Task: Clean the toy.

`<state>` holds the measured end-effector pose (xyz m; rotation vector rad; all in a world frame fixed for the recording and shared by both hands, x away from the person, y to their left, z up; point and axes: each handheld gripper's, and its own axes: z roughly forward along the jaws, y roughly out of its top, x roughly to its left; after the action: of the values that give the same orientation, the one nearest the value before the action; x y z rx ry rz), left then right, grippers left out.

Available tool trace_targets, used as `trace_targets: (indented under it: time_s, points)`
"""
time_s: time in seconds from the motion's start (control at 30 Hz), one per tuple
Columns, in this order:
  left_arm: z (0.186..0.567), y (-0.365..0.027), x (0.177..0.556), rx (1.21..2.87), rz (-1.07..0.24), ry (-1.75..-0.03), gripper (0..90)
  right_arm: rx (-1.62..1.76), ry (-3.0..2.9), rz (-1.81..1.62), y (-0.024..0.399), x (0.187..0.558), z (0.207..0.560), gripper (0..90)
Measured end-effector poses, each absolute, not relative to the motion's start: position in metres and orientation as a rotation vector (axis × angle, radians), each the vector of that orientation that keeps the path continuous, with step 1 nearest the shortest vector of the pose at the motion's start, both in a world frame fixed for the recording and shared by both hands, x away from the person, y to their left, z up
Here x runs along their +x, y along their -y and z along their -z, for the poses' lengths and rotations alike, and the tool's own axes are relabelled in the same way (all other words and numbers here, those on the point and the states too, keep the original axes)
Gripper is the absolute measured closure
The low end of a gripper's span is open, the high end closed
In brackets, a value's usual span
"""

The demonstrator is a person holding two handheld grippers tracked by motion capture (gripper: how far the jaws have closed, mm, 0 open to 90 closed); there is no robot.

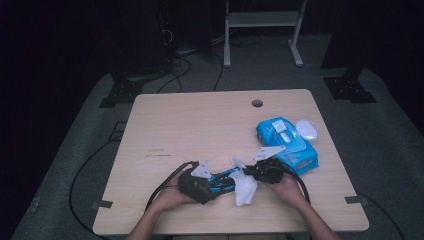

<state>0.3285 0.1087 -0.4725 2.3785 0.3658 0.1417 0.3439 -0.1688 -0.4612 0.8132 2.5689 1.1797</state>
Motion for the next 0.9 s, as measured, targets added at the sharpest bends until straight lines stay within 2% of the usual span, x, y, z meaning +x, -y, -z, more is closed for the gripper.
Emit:
trace_targets:
  time_s: [0.37, 0.43, 0.6, 0.67, 0.77, 0.83, 0.9]
  points:
    - [0.4731, -0.1097, 0.3286, 2.378, -0.137, -0.362, 23.7, 0.752, -2.612, -1.185, 0.1735, 0.3365, 0.4597, 79.3]
    - [0.4731, -0.1102, 0.3286, 2.38, -0.137, -0.36, 23.7, 0.742, -2.627, -1.187, 0.1727, 0.3357, 0.4601, 75.4]
    - [0.4728, -0.11, 0.3284, 2.384, -0.139, -0.361, 23.6, 0.705, -2.645, -1.221, 0.1785, 0.3354, 0.4551, 59.2]
    - [0.4731, -0.1096, 0.3285, 2.381, -0.139, -0.359, 23.6, 0.68, -2.654, -1.223, 0.1797, 0.3342, 0.4541, 57.1]
    - [0.4728, -0.1084, 0.3281, 2.386, -0.141, -0.364, 23.6, 0.663, -2.666, -1.183, 0.1764, 0.3344, 0.4575, 63.7]
    - [0.4728, -0.1085, 0.328, 2.386, -0.142, -0.364, 23.6, 0.691, -2.659, -1.202, 0.1772, 0.3362, 0.4576, 73.6]
    - [0.4725, -0.1086, 0.3284, 2.388, -0.138, -0.362, 23.6, 0.701, -2.659, -1.201, 0.1776, 0.3386, 0.4605, 77.8]
